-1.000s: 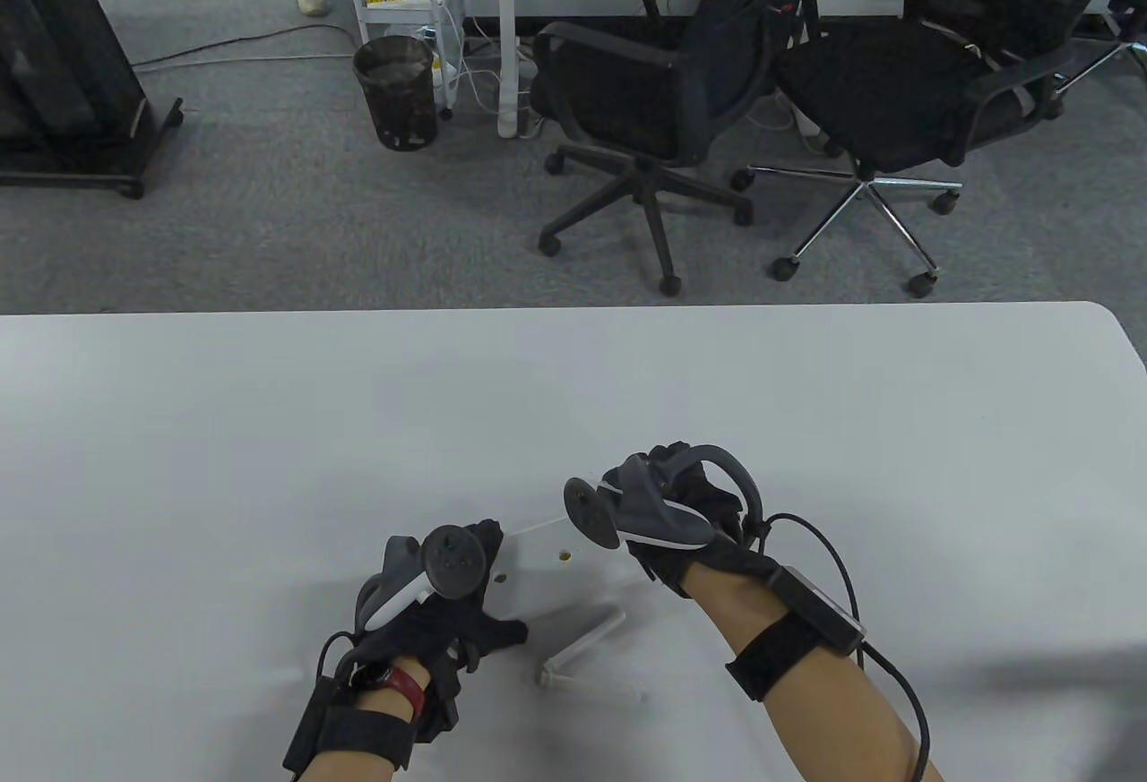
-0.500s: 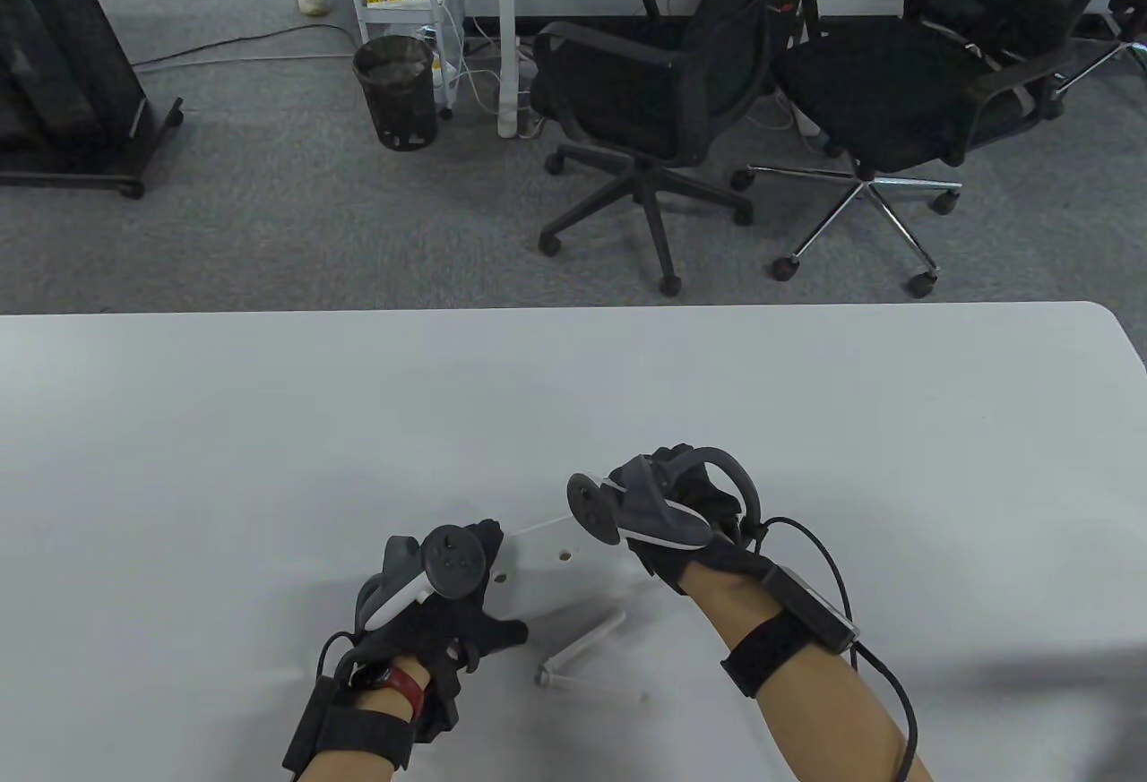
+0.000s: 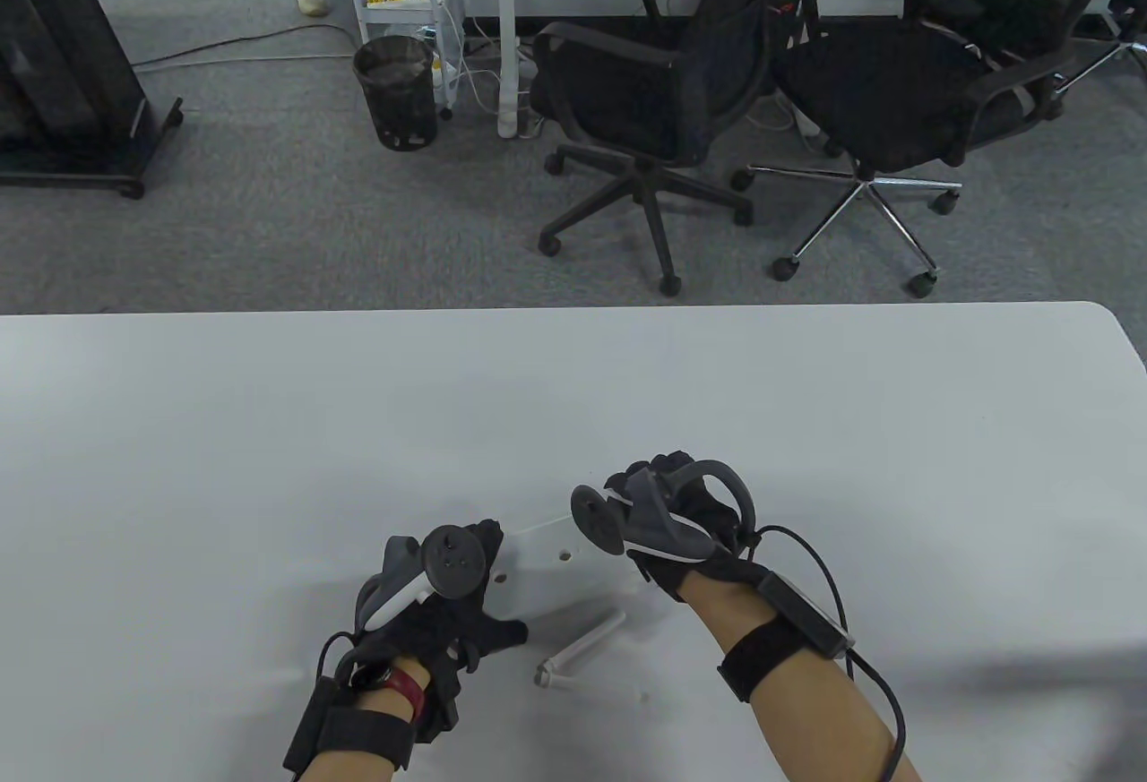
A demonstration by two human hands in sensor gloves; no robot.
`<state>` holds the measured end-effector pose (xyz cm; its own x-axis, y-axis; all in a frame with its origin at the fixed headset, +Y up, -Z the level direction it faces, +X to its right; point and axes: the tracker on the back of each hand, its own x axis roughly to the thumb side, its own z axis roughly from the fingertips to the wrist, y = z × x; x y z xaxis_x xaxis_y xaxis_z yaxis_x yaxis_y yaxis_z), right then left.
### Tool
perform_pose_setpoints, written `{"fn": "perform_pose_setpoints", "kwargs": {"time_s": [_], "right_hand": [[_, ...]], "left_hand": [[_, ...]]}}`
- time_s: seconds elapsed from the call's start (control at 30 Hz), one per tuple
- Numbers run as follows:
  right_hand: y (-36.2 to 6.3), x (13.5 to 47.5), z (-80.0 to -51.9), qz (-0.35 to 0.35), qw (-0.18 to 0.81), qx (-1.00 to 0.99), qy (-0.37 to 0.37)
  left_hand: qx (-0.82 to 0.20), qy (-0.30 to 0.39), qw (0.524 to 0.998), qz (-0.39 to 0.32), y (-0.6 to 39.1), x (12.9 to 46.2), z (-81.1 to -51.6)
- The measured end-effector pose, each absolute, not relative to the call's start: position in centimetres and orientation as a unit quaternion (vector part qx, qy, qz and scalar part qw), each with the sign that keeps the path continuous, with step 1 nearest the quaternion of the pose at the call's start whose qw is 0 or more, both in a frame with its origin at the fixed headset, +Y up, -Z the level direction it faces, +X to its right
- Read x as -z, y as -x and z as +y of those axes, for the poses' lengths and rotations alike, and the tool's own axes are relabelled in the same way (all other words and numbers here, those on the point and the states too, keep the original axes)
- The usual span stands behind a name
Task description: Fit Hanoi Tower parts together into a complete Hanoi Tower
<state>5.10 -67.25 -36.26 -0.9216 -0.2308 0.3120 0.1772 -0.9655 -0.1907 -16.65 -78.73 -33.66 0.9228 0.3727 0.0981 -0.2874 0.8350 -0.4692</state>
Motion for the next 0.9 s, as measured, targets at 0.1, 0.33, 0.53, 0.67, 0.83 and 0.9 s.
{"fn": "perform_pose_setpoints", "kwargs": {"time_s": [0.1,0.33,0.53,0.67,0.83,0.9], "right_hand": [[-5.4,36.2,-67.6,0.080,0.076,0.980,0.165],[-6.9,35.4,-67.1,0.061,0.027,0.986,0.154],[-7.8,33.1,-64.3,0.181,0.015,0.970,0.161],[-7.6,31.4,-63.2,0.204,-0.009,0.959,0.196],[-6.4,29.6,-64.0,0.191,0.024,0.946,0.259],[-5.9,29.0,-64.6,0.177,0.037,0.942,0.283]], "left_hand": [[-0.173,0.229,0.953,-0.093,16.7,33.7,-78.7],[-0.174,0.229,0.953,-0.093,16.7,33.7,-78.8],[-0.174,0.229,0.953,-0.093,16.7,33.7,-78.8],[-0.174,0.229,0.953,-0.093,16.7,33.7,-78.8],[-0.174,0.229,0.953,-0.093,16.7,33.7,-78.8],[-0.174,0.229,0.953,-0.093,16.7,33.7,-78.8]]}}
